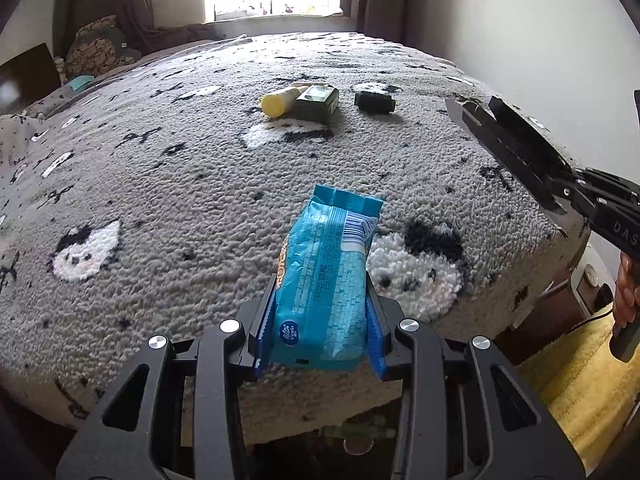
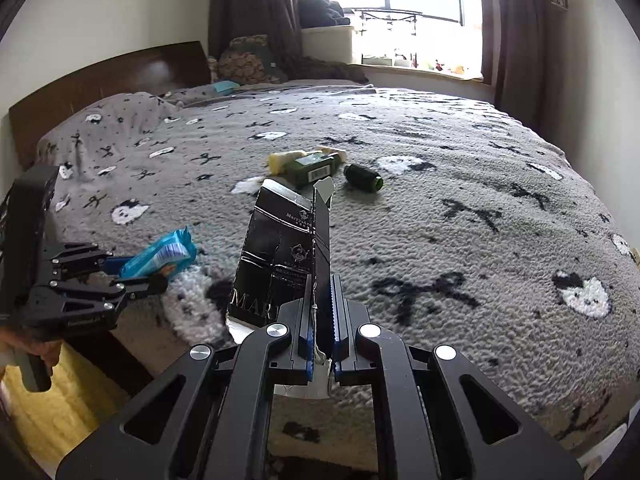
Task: Collect trash
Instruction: 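Carry the blue wipes pack and black box down over the bin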
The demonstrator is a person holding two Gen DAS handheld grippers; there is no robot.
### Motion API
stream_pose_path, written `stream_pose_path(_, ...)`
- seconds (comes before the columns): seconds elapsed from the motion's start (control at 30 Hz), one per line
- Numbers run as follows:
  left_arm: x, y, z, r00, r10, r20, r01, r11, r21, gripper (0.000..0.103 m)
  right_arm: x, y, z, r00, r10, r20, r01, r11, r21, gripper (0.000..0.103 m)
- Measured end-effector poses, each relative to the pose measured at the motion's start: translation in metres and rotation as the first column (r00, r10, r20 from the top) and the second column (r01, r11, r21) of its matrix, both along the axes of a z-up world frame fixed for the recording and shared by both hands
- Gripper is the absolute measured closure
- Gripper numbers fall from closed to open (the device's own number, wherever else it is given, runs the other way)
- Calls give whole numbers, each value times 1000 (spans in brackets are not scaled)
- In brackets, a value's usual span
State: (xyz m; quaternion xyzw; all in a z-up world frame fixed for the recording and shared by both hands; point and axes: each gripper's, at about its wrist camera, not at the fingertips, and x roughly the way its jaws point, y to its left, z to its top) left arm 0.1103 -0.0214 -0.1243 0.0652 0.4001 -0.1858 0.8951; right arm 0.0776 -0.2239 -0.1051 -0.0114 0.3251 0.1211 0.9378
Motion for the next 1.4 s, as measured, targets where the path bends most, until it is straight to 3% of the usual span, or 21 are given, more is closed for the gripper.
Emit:
stream_pose_path(0.23,-40,21,10,997,50,58,-50,999,8,67,-38,12,1,1000,9,23,-9,1000,0,95)
stream_pose_path(0.6,-100,42,1,997,52,52,-51,998,-23,67,-83,22,-24,999,49,5,-49,999,-22,95)
stream_pose_path(0.93,-127,42,-43,997,45,-62,-46,999,-13,67,-103,32,-70,989,82,-121,-84,996,-6,95)
stream_pose_path(1.13,-134,38,-78,987,43,-158,-42,999,9,67,-109,36,-91,983,80,-168,-80,997,5,95)
stream_pose_path(1.4,-138,41,-107,972,56,-228,-50,998,32,67,-118,49,-114,958,139,-251,-140,990,14,95)
